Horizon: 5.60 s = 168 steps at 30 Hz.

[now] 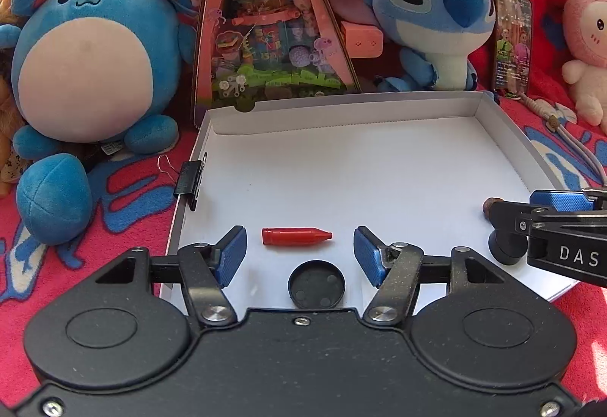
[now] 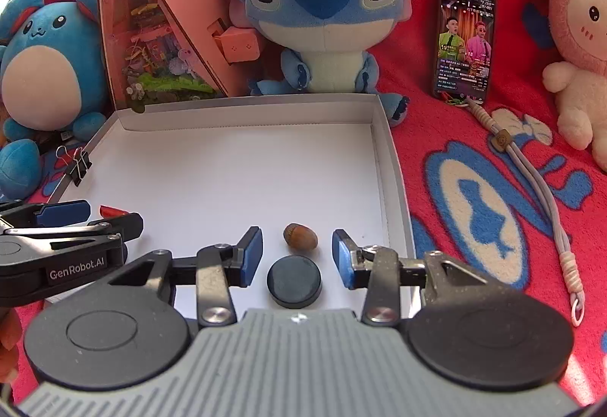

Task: Organize rigid objects
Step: 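Open the left tool releasing the crayon while the right tool releases the acorn, then withdraw, then move both tools out of the box toward the objects on the blanket, then grasp the red crayon with the left tool while the right tool grasps the blue clip, then carry the crayon with the left tool while the right tool carries the blue clip into the box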

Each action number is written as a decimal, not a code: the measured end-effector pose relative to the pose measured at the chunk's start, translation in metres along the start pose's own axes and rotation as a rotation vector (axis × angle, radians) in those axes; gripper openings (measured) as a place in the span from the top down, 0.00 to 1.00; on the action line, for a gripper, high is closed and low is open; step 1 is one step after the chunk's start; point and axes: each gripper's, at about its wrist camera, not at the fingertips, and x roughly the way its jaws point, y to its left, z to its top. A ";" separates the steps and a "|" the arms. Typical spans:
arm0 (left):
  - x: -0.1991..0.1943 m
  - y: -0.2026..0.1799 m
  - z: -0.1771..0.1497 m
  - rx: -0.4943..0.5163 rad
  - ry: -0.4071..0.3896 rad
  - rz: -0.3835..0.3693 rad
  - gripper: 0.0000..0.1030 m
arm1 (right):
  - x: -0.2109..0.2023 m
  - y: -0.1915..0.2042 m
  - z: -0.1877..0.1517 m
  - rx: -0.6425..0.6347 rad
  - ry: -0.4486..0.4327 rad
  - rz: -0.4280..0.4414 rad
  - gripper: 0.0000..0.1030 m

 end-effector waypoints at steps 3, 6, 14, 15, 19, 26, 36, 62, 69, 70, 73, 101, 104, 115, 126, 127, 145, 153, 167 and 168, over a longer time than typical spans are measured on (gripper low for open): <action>-0.015 -0.001 -0.005 0.016 -0.026 -0.016 0.33 | -0.011 0.000 -0.004 -0.017 -0.027 0.007 0.38; -0.032 0.000 -0.013 0.009 -0.059 -0.041 0.27 | -0.024 -0.001 -0.010 -0.035 -0.056 0.012 0.33; -0.073 0.002 -0.042 0.024 -0.108 -0.087 0.24 | -0.062 -0.003 -0.035 -0.081 -0.145 0.033 0.21; -0.077 0.003 -0.048 0.021 -0.111 -0.098 0.23 | -0.066 -0.003 -0.038 -0.083 -0.151 0.036 0.19; -0.091 0.003 -0.067 0.013 -0.121 -0.126 0.23 | -0.083 -0.005 -0.053 -0.086 -0.178 0.060 0.17; -0.111 0.001 -0.097 0.027 -0.152 -0.146 0.23 | -0.100 -0.007 -0.078 -0.083 -0.199 0.083 0.16; -0.128 -0.002 -0.132 0.046 -0.183 -0.139 0.23 | -0.112 -0.002 -0.109 -0.093 -0.220 0.088 0.16; -0.167 0.001 -0.195 0.057 -0.154 -0.129 0.31 | -0.149 0.004 -0.178 -0.146 -0.186 0.142 0.36; -0.176 -0.004 -0.201 0.063 -0.135 -0.191 0.63 | -0.154 0.014 -0.187 -0.161 -0.165 0.242 0.61; -0.175 -0.005 -0.201 0.061 -0.127 -0.205 0.66 | -0.153 0.017 -0.188 -0.171 -0.159 0.249 0.64; -0.177 -0.009 -0.201 0.061 -0.110 -0.235 0.75 | -0.148 0.024 -0.189 -0.193 -0.139 0.264 0.77; -0.168 -0.016 -0.196 0.038 -0.115 -0.254 0.90 | -0.137 0.037 -0.181 -0.182 -0.169 0.202 0.79; -0.172 -0.015 -0.194 0.034 -0.127 -0.257 0.90 | -0.142 0.034 -0.178 -0.165 -0.182 0.209 0.79; -0.180 -0.007 -0.179 0.010 -0.169 -0.245 0.90 | -0.148 0.024 -0.163 -0.104 -0.214 0.202 0.79; -0.166 0.007 -0.139 -0.035 -0.208 -0.224 0.90 | -0.131 0.002 -0.132 0.019 -0.215 0.161 0.79; -0.164 0.009 -0.135 -0.039 -0.213 -0.219 0.90 | -0.129 0.001 -0.130 0.021 -0.219 0.158 0.79; -0.099 0.031 -0.053 -0.142 -0.176 -0.185 0.90 | -0.081 -0.021 -0.046 0.087 -0.201 0.118 0.79; -0.050 0.027 -0.009 -0.135 -0.118 -0.163 0.90 | -0.040 -0.031 -0.012 0.155 -0.121 0.083 0.79; 0.026 0.037 0.018 -0.266 -0.030 -0.128 0.90 | 0.008 -0.023 0.013 0.186 -0.039 0.040 0.80; 0.028 0.037 0.018 -0.272 -0.034 -0.127 0.90 | 0.010 -0.023 0.014 0.198 -0.038 0.043 0.80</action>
